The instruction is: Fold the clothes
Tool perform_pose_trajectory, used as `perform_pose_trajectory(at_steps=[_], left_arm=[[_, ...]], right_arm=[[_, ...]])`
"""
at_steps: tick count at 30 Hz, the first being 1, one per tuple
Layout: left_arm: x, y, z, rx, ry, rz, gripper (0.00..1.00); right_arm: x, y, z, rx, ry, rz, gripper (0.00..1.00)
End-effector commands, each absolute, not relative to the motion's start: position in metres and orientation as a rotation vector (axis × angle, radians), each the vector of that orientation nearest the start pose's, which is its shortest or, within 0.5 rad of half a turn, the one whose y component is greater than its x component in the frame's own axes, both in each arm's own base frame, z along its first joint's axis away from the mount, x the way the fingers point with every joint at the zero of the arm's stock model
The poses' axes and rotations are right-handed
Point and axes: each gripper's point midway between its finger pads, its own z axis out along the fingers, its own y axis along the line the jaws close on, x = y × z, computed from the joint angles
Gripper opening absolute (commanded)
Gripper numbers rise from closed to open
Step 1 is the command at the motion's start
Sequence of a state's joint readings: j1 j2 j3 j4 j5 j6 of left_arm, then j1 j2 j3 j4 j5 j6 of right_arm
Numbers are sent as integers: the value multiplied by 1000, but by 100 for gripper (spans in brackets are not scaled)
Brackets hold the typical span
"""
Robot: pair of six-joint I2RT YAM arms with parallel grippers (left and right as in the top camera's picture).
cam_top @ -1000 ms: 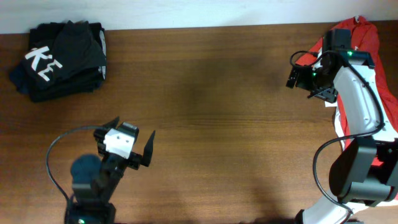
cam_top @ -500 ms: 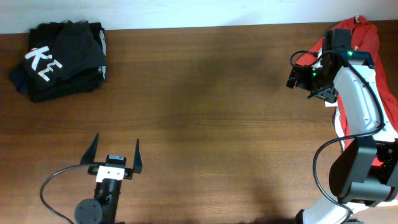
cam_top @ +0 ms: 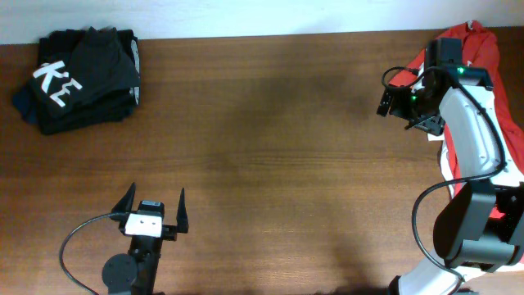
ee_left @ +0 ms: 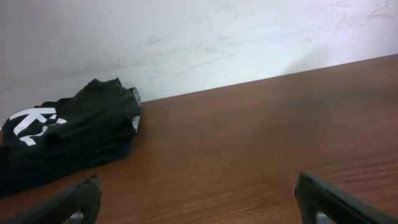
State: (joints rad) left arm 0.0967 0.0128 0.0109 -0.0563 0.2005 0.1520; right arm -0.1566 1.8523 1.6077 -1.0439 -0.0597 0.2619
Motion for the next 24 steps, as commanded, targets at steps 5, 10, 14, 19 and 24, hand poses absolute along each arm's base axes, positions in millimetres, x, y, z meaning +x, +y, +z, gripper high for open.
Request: perform_pose_trajectory(at_steps=[5,10,14,19,24], left_arm=[[245,-9,161,178,1621,23,99],[245,-9,161,178,1621,23,99],[245,-9,161,178,1621,23,99],[245,-9,161,178,1621,23,99],[245,-9,161,178,1621,23,99]], right_arm=[[410,-57,132,593,2792,90,98],[409,-58,130,595,2800,79,99],[406,-59,137,594,2788,68,99],[371,-63,211,563,2576,6,99],[324,-43,240,413,2183,100,99]])
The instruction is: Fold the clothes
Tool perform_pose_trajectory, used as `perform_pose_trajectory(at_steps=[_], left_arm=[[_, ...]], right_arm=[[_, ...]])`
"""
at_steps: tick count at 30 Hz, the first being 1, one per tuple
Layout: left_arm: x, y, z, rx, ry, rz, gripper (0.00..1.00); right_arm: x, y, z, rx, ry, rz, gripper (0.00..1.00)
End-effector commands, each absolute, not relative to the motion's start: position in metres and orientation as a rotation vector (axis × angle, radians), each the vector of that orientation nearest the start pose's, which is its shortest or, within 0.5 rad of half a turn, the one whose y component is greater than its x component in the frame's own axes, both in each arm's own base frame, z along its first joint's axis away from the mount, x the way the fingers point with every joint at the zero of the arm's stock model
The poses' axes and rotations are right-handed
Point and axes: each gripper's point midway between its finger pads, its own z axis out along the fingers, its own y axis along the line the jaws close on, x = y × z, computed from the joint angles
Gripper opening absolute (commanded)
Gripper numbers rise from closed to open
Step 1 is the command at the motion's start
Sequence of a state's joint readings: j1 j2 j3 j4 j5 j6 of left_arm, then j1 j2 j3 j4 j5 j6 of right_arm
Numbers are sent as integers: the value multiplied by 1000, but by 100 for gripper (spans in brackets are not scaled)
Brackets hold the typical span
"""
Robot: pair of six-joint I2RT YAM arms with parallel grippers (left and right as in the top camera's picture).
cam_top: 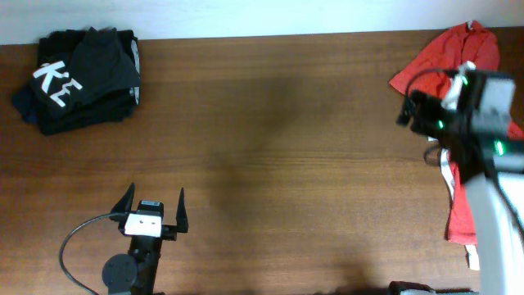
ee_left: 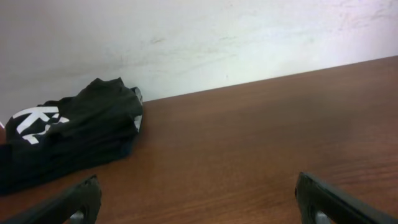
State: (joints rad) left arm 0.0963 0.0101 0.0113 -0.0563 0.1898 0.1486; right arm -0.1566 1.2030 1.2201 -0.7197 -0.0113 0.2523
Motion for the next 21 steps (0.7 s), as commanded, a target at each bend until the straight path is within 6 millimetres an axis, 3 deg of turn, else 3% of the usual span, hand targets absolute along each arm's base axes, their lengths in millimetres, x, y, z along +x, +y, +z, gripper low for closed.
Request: perform_pose_trajectory(at_steps=[1,4,7,9,13,17,21], left_arm=[[245,-9,161,178,1621,23,99],[245,-9,161,178,1621,23,99],[245,-9,161,178,1621,23,99],[245,-9,161,178,1621,23,99],[245,-9,161,178,1621,23,99],[245,-9,161,178,1621,23,99],[245,-9,161,178,1622,22,99]], right_arm=[[317,-39,239,390,2127,120,99],[292,-28,220,323,1939,155,99],[264,-11,178,248,1828,191,99],[259,-4,168,213,1779,213,99],[252,1,156,183,1707,225,99],[246,2,163,164,1615,224,99],[246,2,159,166,1631,224,99]])
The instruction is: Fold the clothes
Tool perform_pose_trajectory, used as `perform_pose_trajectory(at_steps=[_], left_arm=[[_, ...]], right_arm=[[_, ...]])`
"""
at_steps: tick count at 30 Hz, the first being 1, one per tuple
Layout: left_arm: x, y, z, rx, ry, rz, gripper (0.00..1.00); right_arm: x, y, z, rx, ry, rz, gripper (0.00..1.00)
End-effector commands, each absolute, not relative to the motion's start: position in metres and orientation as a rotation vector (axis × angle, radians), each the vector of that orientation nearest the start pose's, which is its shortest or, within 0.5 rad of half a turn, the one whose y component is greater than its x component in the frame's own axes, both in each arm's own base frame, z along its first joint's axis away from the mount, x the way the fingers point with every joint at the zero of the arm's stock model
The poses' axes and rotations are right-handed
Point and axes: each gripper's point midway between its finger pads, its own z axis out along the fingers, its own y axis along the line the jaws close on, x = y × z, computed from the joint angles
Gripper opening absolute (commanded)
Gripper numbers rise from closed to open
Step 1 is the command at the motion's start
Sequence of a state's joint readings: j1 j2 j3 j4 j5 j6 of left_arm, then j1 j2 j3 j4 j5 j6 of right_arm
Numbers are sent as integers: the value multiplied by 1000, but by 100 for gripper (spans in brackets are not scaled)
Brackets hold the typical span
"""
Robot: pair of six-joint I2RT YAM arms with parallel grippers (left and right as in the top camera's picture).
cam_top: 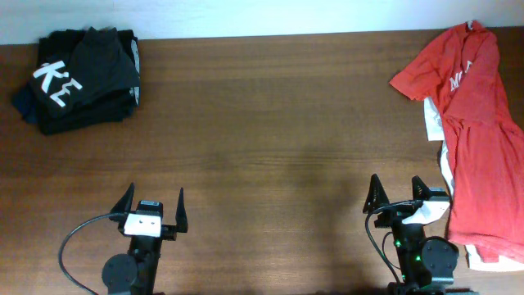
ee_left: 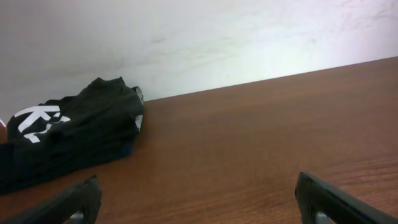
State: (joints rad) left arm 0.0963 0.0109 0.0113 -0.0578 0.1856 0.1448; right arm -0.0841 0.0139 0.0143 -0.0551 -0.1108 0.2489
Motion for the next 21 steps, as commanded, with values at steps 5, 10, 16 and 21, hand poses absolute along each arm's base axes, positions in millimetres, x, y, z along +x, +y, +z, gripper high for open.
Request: perform_pose_trajectory(at_steps=[5,10,16,21], left_arm=[[245,-9,161,178,1622,22,99],[245,-9,161,178,1622,22,99],[245,-9,161,178,1622,22,99],[245,-9,161,178,1622,22,99]], right_arm=[[246,5,159,55,1637,143,99],[246,5,158,25,1642,111,98],[250,5,134,-26,1743,63,99],[254,9,168,-57,1604,74,99]])
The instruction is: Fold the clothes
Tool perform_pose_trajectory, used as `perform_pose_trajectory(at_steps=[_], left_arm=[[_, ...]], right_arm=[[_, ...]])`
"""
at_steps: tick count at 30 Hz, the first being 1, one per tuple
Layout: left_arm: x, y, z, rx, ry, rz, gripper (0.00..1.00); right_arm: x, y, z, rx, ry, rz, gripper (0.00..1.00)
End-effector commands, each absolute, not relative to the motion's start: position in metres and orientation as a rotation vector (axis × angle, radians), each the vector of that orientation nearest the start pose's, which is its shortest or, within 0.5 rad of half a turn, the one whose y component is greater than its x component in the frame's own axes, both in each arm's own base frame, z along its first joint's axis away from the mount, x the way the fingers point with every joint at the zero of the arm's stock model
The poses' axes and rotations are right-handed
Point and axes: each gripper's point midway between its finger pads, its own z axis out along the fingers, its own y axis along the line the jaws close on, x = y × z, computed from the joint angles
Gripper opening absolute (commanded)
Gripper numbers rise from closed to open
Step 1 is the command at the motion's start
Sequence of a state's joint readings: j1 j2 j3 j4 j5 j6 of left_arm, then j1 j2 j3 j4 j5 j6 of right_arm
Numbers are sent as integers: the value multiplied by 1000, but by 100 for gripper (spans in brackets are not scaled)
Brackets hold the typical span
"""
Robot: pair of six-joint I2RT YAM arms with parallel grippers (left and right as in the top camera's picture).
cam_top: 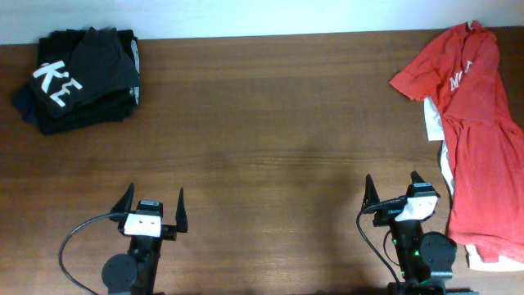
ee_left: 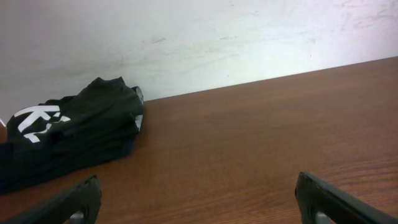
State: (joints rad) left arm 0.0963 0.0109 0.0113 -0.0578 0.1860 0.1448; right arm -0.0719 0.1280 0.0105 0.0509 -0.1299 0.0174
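Note:
A red T-shirt [cam_top: 473,123] with white lettering lies spread along the table's right edge, over a white garment [cam_top: 431,124]. A folded stack of black clothes [cam_top: 78,78] [ee_left: 68,137] with white letters sits at the far left corner. My left gripper [cam_top: 153,206] [ee_left: 198,194] rests open near the front edge, nothing between its fingers. My right gripper [cam_top: 394,189] stands open at the front right, just left of the red shirt and not touching it.
The brown wooden table [cam_top: 262,139] stretches between the two piles. A white wall [ee_left: 199,37] runs behind its far edge. Black cables loop beside each arm base at the front.
The right gripper has shifted slightly, sitting a little higher and more to the left in the overhead view. The left arm and the clothes are unchanged.
The right arm was first reaching over the red shirt at the far right corner. It then stood nearer, with the shirt spread longer along the right edge. By the last moment it was parked at the front, open, the shirt lying flat. The left arm never moved.

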Motion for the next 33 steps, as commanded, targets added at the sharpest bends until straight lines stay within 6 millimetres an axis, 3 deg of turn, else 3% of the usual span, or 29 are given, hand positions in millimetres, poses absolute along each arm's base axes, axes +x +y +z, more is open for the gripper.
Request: perform_pose_trajectory(at_steps=[1,7,11,15,33], left_arm=[[245,-9,161,178,1622,22,99],[245,-9,161,178,1622,22,99],[245,-9,161,178,1622,22,99],[245,-9,161,178,1622,22,99],[245,-9,161,178,1622,22,99]], right_arm=[[254,9,171,-58,1595,73,99],[250,19,175,-100,1573,112,99],[245,19,160,-103,1629,108,99],[244,29,160,-269,1609,14,99],[244,29,160,-214,1617,72,99]])
